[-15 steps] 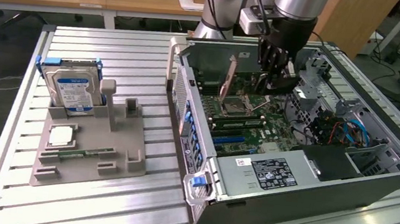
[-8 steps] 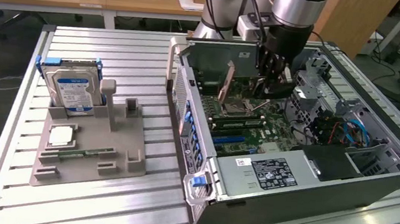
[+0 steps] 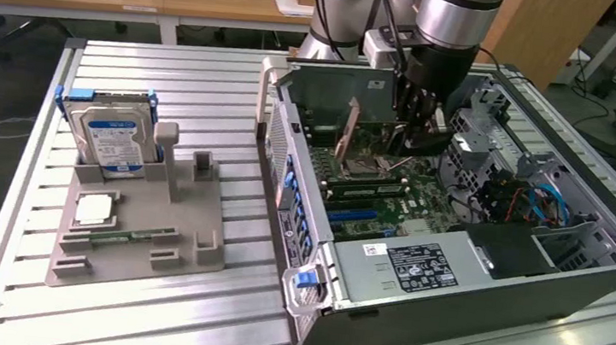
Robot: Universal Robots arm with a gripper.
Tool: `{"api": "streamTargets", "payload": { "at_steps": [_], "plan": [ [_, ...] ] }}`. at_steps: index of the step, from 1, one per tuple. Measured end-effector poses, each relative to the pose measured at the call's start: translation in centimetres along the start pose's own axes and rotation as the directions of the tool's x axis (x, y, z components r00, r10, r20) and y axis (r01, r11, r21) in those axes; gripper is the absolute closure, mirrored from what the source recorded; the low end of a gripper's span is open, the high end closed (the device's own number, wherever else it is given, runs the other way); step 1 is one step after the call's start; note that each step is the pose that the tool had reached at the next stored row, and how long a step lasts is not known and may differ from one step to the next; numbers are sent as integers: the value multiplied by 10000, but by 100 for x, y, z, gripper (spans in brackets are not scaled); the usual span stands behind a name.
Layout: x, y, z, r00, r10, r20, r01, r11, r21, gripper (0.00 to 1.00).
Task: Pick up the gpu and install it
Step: 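Insert the gpu into the slot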
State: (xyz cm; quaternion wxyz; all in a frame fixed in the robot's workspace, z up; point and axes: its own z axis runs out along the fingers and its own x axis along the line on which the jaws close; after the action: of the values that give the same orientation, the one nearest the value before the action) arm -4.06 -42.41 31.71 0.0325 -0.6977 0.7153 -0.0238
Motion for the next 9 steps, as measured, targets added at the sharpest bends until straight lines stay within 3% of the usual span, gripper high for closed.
{"api": "streamTargets", "payload": {
  "at_steps": [9],
  "plan": [
    [12,0,2,10000,7,-1,-7,10000,0,72]
  ]
}}
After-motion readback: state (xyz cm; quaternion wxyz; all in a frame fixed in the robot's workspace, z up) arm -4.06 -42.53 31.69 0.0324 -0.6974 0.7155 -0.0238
